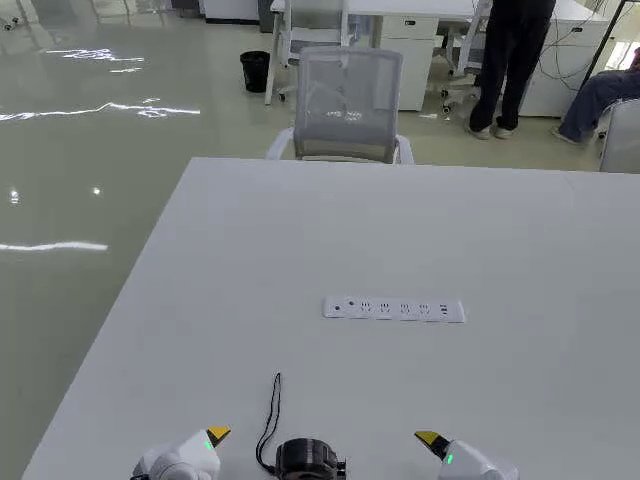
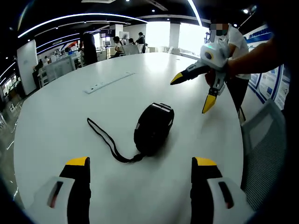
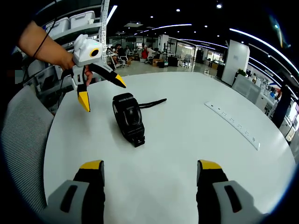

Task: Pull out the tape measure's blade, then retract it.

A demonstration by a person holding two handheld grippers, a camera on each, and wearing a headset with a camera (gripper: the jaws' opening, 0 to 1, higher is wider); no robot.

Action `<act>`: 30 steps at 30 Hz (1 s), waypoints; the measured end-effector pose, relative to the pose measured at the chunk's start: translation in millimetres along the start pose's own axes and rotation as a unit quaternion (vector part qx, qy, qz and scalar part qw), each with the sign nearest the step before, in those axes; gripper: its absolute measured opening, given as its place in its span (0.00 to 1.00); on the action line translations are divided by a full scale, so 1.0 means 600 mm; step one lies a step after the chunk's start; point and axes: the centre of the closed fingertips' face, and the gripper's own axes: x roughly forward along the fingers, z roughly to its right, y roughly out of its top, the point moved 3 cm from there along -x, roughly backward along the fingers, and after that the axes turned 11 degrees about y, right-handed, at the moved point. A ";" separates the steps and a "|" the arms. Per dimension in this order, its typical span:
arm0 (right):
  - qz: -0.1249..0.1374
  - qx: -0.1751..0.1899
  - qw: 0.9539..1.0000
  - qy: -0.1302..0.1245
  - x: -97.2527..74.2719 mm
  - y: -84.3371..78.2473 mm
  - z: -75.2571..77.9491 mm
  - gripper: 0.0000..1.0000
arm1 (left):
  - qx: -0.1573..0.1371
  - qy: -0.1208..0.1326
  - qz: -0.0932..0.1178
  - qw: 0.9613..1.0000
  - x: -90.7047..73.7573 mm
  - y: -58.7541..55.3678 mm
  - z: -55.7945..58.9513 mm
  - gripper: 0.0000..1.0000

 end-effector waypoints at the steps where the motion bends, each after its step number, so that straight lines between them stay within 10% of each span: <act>1: -0.002 -0.002 1.000 0.002 0.003 0.000 0.001 0.81 | 0.002 -0.002 -0.001 1.000 0.003 0.000 0.000 0.87; 21: -0.021 -0.040 0.998 0.038 0.056 0.033 0.004 0.76 | 0.031 -0.021 -0.008 0.999 0.043 0.030 -0.004 0.81; 30: -0.040 -0.060 0.995 0.068 0.076 0.037 -0.004 0.62 | 0.096 -0.035 -0.025 0.994 0.064 0.032 0.006 0.66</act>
